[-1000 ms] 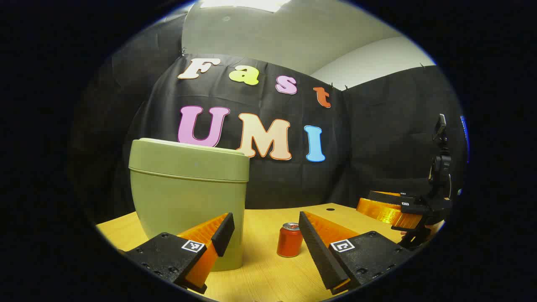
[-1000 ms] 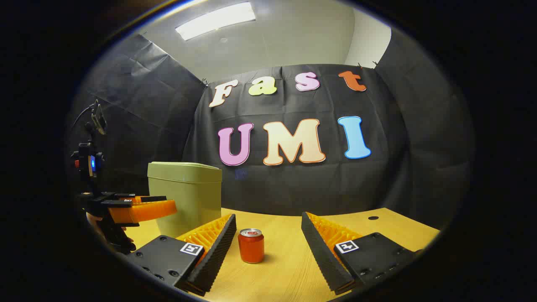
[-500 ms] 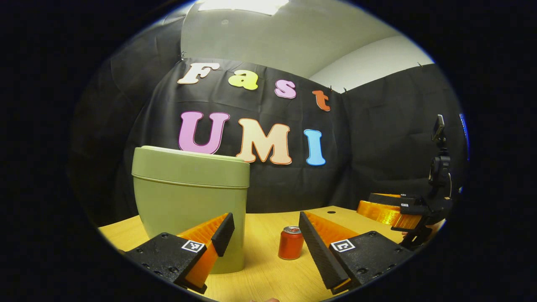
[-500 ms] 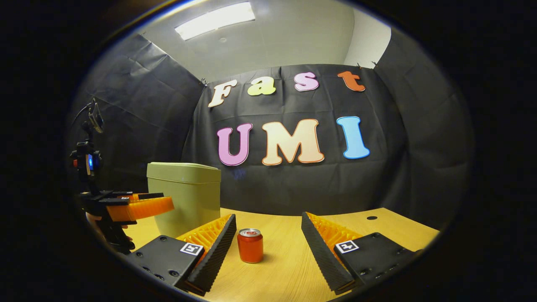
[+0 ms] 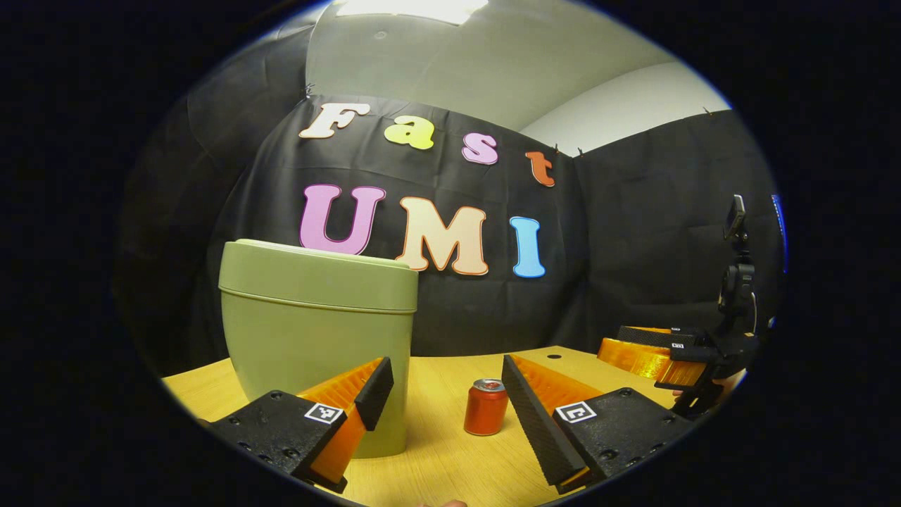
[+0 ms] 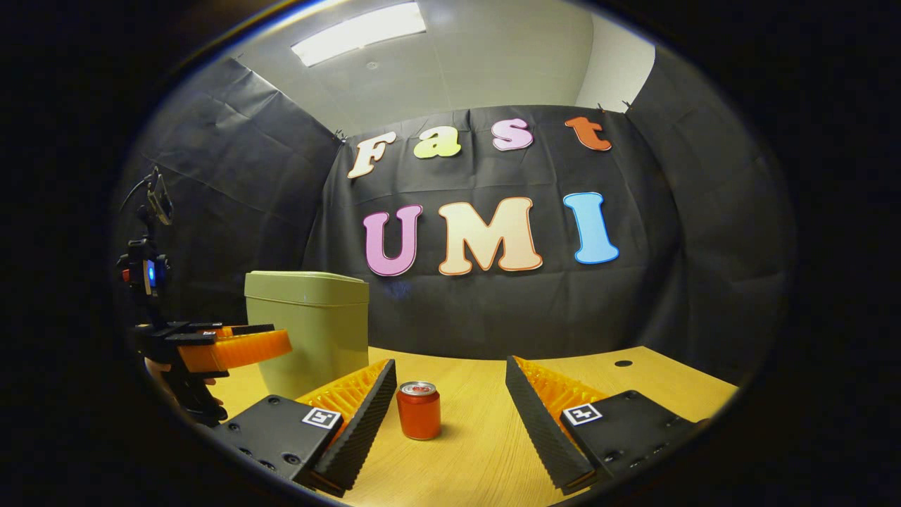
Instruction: Press the lid of the desktop garbage bin to open it, pick up the crumpled paper on the desktop and throw it into the bin, then pick up the pop can on the desktop and drop it into the bin, and finally close the garbage bin lid.
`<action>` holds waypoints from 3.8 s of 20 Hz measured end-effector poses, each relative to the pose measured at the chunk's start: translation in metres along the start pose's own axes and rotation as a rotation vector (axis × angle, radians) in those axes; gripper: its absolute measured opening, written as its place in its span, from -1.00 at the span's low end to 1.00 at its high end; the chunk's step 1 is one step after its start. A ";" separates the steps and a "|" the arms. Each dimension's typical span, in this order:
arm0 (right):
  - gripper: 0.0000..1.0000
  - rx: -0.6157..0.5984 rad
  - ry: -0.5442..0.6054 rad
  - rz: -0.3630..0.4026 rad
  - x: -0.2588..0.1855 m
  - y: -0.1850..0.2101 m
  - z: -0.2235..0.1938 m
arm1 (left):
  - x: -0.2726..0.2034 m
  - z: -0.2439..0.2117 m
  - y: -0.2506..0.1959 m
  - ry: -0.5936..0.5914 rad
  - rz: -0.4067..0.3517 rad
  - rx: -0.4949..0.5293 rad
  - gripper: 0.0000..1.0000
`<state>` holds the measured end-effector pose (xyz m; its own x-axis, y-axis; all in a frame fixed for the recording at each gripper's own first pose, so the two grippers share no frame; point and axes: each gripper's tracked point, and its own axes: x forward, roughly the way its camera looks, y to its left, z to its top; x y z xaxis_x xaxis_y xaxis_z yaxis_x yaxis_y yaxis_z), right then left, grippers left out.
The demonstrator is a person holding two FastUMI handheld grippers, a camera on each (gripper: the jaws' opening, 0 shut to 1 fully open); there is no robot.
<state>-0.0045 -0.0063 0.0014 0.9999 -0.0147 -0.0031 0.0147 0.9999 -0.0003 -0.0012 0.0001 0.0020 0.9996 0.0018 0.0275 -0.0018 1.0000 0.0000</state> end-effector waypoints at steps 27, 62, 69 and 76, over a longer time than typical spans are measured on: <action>0.94 0.001 0.025 -0.002 -0.002 -0.005 -0.004 | -0.003 0.083 0.051 -0.037 0.097 0.050 -1.00; 0.94 -0.040 0.011 0.003 -0.007 -0.005 0.005 | 0.044 0.121 0.135 0.026 0.296 0.166 -1.00; 0.94 -0.054 0.021 0.002 -0.006 -0.005 0.000 | 0.039 0.151 0.096 -0.050 0.209 0.147 -1.00; 0.94 -0.040 0.024 0.000 -0.005 -0.006 -0.003 | 0.024 0.099 0.030 0.008 0.020 0.105 -1.00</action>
<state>-0.0091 -0.0126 -0.0014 0.9995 -0.0152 -0.0268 0.0141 0.9991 -0.0406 0.0205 0.0304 0.1013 0.9995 0.0227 0.0203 -0.0247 0.9942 0.1048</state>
